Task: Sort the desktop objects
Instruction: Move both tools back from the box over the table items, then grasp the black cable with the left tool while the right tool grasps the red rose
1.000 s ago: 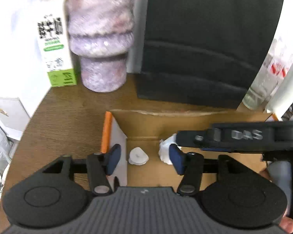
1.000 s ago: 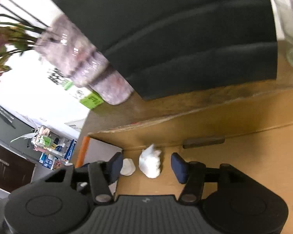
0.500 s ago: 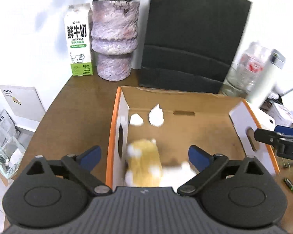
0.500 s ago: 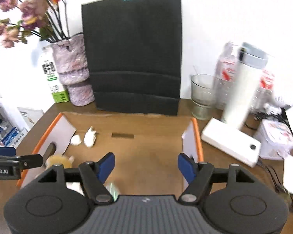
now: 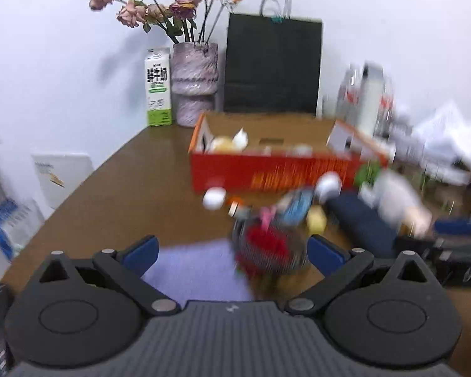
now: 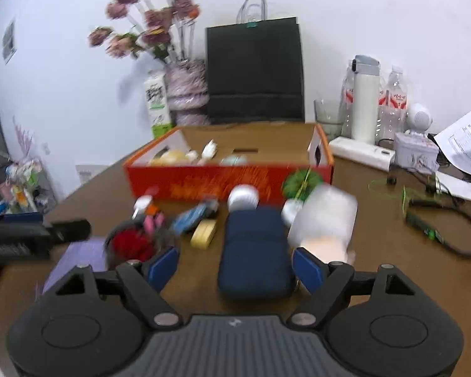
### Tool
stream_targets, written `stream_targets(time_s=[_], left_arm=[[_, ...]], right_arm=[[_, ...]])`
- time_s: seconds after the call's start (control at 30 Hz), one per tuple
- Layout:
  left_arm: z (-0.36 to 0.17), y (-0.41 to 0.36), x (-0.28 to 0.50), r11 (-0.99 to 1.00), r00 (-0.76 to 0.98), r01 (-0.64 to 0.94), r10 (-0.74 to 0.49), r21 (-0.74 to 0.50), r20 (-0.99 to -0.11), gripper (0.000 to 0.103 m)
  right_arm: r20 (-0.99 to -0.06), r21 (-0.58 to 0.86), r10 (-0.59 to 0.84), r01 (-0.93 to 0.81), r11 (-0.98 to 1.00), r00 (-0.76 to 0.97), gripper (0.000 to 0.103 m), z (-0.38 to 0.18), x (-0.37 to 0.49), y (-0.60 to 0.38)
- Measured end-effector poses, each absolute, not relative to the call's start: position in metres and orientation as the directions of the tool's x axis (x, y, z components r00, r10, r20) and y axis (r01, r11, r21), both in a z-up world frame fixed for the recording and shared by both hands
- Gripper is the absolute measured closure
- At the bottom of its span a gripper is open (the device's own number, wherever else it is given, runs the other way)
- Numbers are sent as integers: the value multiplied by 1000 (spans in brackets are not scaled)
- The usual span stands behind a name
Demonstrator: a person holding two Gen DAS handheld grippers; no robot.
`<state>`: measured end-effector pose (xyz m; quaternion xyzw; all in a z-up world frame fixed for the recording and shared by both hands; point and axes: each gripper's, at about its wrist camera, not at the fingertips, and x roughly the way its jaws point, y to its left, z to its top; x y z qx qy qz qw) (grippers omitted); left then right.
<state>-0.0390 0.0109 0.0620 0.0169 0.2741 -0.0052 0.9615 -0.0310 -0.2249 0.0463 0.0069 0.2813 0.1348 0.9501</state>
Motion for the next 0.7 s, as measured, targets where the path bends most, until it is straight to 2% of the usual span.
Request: stream_targets(time_s=[0.27, 0.4, 0.53, 0.67, 0.7], left_arm=[[34, 9, -67, 999, 829, 38, -24, 15, -558, 0], [33, 12, -65, 998, 811, 52, -65, -39, -581, 0], [32, 7, -64, 996, 815, 86, -93, -38, -572, 0], [51, 14, -37, 992, 841, 111, -130, -67, -525, 6], [56, 16, -26, 991, 850, 116, -133, -64, -510, 9]], right_arm=[[-512, 64, 259, -264, 962, 819, 23, 24, -84, -213], [-518, 51, 242, -253, 966, 820, 23, 23, -87, -215], [-521, 60, 238, -243, 968, 820, 23, 22, -82, -218], [-518, 56, 245, -253, 966, 820, 28, 22, -71, -219], [-522, 51, 246, -258, 965, 817, 36, 23, -65, -218]])
